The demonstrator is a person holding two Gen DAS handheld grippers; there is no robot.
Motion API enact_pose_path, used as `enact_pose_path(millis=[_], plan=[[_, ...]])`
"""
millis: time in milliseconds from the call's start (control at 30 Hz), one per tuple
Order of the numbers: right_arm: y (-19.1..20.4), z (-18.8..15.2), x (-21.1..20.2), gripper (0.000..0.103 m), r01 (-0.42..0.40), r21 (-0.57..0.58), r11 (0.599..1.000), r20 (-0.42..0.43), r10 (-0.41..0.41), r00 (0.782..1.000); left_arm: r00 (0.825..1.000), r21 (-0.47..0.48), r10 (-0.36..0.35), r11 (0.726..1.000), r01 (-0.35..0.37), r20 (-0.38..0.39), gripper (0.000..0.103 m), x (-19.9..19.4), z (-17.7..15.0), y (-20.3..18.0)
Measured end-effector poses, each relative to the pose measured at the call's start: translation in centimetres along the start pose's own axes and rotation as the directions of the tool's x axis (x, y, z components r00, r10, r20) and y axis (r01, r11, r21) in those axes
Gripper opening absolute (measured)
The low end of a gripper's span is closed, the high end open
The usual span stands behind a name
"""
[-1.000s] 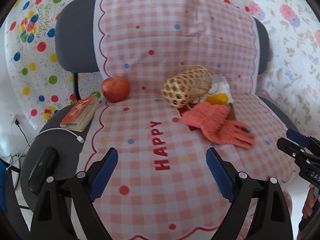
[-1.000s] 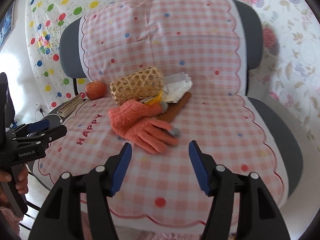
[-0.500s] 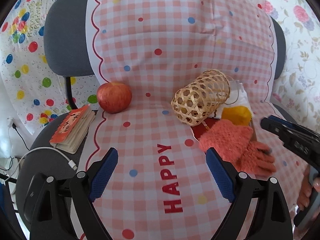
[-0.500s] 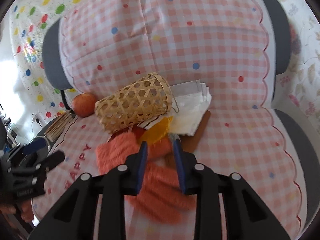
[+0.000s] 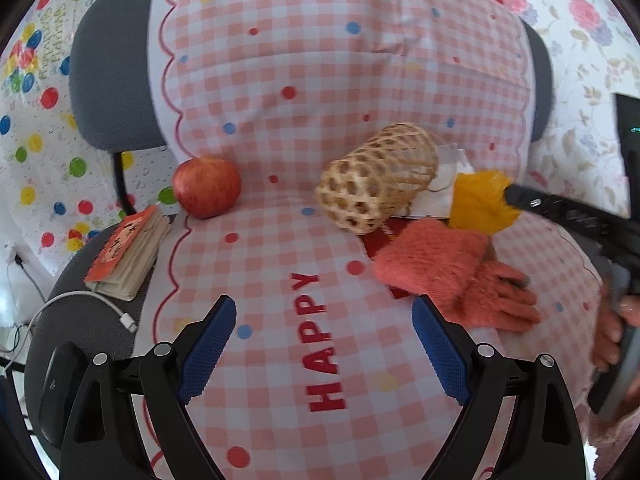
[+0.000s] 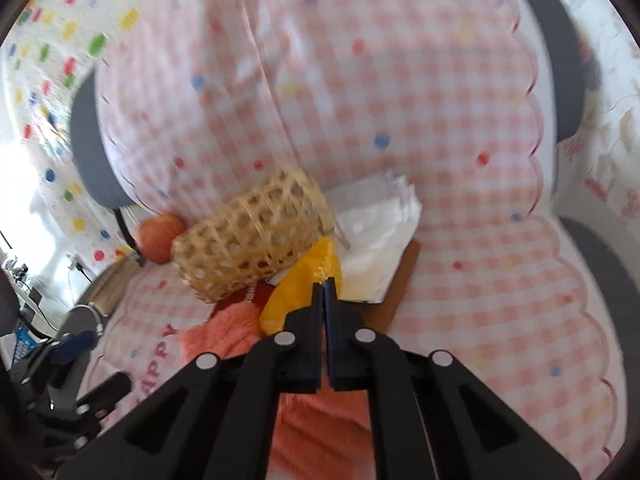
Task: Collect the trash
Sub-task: 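Grasp the yellow cloth with the right tool while left grasps the orange knit glove, then carry the glove and yellow cloth over the bin and open both tools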
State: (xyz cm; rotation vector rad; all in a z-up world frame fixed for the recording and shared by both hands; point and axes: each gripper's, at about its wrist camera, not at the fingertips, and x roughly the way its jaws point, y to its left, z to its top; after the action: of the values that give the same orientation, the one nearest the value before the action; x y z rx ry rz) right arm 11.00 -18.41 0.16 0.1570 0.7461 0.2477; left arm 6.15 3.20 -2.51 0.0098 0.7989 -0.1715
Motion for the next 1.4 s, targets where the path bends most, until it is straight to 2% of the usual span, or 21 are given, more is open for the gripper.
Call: enact_pose_path(millis=[200,300,333,367,467,533,700,800,867,900,933,967,1067,1233,1400], plan=[[-1.6,-1.8,-6.8,0.002,0.071,-0.023,0.997,0.101,-0.068,0.993,0.997,0.079,-0.074,0.994,0.074,0.006,0.088,-0.1,0.3,-3.5],[-3.2,-2.7,-8.7,0.002,0.099,0.004,0.995,0.122,-0.099,0.988,0.996,0.119,-0.093,0.989,0.092,0.002,0.087,0.6,0.6,-5.5],[-3.7,-3.0,-9.0,0.002,0.104,0.013,0.994,0.124,-0.105,0.987,0.995,0.138,-0.096,0.986,0.095,-0.002,0.083,1.1,0.8,-6.3],[-4.1,-3.3,-9.4,0.002,0.107,0.024,0.994,0.126,-0.109,0.986,0.995,0.152,-0.097,0.984,0.098,-0.009,0.075,1.5,1.0,-6.8],[-5.0,-4.1,-9.9,0.002,0.108,0.050,0.993,0.124,-0.114,0.986,0.996,0.206,-0.088,0.974,0.093,-0.036,0.072,3.2,1.3,-8.5],[-5.9,-4.4,-10.1,0.002,0.105,0.072,0.992,0.121,-0.113,0.986,0.997,0.239,-0.048,0.969,0.059,-0.052,0.072,4.6,1.4,-9.3],[-6.5,-4.9,-10.5,0.002,0.104,0.087,0.991,0.118,-0.114,0.986,0.997,0.244,-0.025,0.969,0.042,-0.070,0.072,6.5,2.2,-9.3],[-6.4,-5.1,-10.6,0.002,0.101,0.087,0.991,0.117,-0.110,0.987,0.996,0.196,-0.056,0.978,0.069,-0.071,0.062,6.9,2.6,-8.5],[-6.2,-5.2,-10.7,0.002,0.092,0.083,0.992,0.118,-0.102,0.988,0.995,0.164,-0.069,0.983,0.080,-0.074,0.046,6.9,2.6,-7.7],[-6.1,-5.3,-10.8,0.001,0.091,0.081,0.993,0.119,-0.100,0.988,0.995,0.160,-0.074,0.984,0.084,-0.070,0.038,6.6,2.5,-7.5],[-5.9,-5.4,-11.0,0.002,0.088,0.077,0.993,0.121,-0.097,0.988,0.994,0.156,-0.090,0.983,0.100,-0.069,0.024,6.1,2.5,-7.3],[-5.7,-5.5,-11.2,0.002,0.086,0.075,0.993,0.125,-0.095,0.988,0.993,0.143,-0.101,0.984,0.109,-0.061,0.018,5.4,2.4,-6.9],[-5.2,-5.7,-12.2,0.002,0.082,0.064,0.995,0.138,-0.090,0.986,0.987,0.093,-0.163,0.982,0.163,-0.003,0.017,1.5,2.4,-5.9],[-4.2,-5.9,-14.0,0.002,0.070,0.050,0.996,0.177,-0.078,0.981,0.976,0.063,-0.150,0.988,0.141,0.155,0.017,-5.8,3.1,-4.3],[-3.2,-6.7,-14.7,0.001,0.040,0.043,0.998,0.177,-0.047,0.983,0.964,0.036,-0.160,0.987,0.156,0.210,0.017,-9.2,2.7,-3.4]])
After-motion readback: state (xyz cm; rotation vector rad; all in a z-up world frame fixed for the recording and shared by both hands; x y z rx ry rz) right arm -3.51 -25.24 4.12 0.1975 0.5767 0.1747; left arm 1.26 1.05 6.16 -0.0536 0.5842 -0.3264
